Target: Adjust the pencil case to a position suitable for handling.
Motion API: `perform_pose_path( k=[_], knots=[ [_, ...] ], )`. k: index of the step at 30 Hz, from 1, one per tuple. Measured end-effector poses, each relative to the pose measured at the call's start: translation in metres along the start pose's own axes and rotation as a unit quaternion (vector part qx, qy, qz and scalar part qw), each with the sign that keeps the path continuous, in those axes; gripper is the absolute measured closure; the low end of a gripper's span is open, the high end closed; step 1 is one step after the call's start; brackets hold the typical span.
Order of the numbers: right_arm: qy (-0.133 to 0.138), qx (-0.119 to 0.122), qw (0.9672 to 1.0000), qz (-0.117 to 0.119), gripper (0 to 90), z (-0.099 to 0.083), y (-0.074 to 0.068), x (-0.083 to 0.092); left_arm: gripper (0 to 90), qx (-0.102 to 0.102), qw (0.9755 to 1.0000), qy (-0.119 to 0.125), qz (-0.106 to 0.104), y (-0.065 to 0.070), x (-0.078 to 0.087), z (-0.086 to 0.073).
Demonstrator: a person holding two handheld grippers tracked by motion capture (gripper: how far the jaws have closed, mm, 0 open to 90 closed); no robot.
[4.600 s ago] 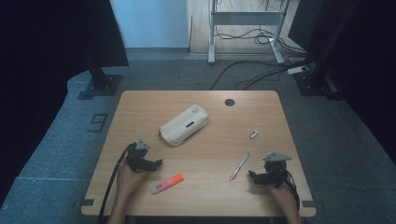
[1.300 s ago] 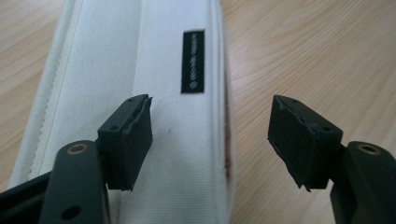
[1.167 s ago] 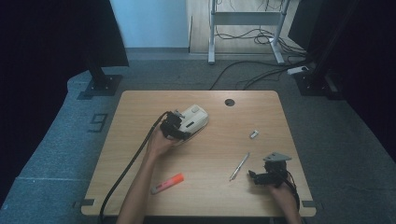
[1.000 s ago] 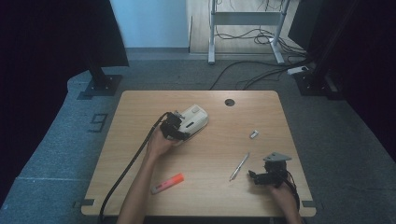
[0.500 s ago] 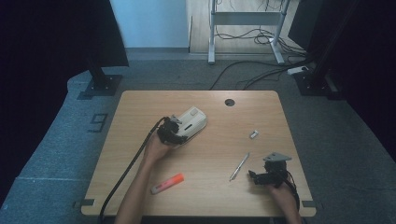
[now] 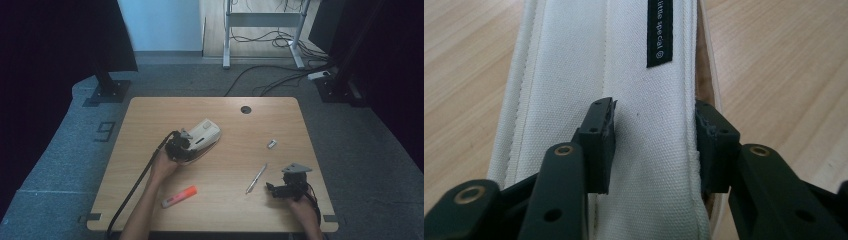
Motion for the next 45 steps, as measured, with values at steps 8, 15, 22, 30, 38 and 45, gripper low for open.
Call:
perform_pose_path(
  k=[8, 15, 22, 30, 38, 45],
  knots=[
    [0.000, 0.000, 1.0000, 0.000, 0.5, 0.000, 0.000, 0.000, 60.1, 0.009, 0.9997, 0.006, -0.020, 0.002, 0.013, -0.014],
    [0.000, 0.000, 1.0000, 0.000, 0.5, 0.000, 0.000, 0.000, 65.9, 0.020, 0.9991, 0.018, -0.033, 0.005, 0.028, -0.025],
    [0.000, 0.000, 1.0000, 0.000, 0.6, 0.000, 0.000, 0.000, 68.4, 0.048, 0.9960, 0.053, -0.054, 0.007, 0.041, -0.035],
    [0.000, 0.000, 1.0000, -0.001, 0.6, 0.000, 0.000, 0.000, 72.7, 0.065, 0.9924, 0.080, -0.067, 0.006, 0.059, -0.040],
    [0.000, 0.000, 1.0000, -0.001, 0.6, 0.000, 0.000, 0.000, 74.7, 0.077, 0.9901, 0.094, -0.070, 0.003, 0.069, -0.046],
    [0.001, -0.001, 1.0000, 0.000, 0.6, 0.000, 0.000, 0.000, 75.2, 0.086, 0.9882, 0.106, -0.069, 0.000, 0.073, -0.048]
  ],
)
Point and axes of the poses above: each handheld gripper's, and its own axes: x roughly backward along the jaws, z roughly out of its top, y roughly to its right, the point moved 2 cm from there along -x, roughly forward along the jaws, and after that the axes turned 4 degrees about -z, right-handed, at the moved point
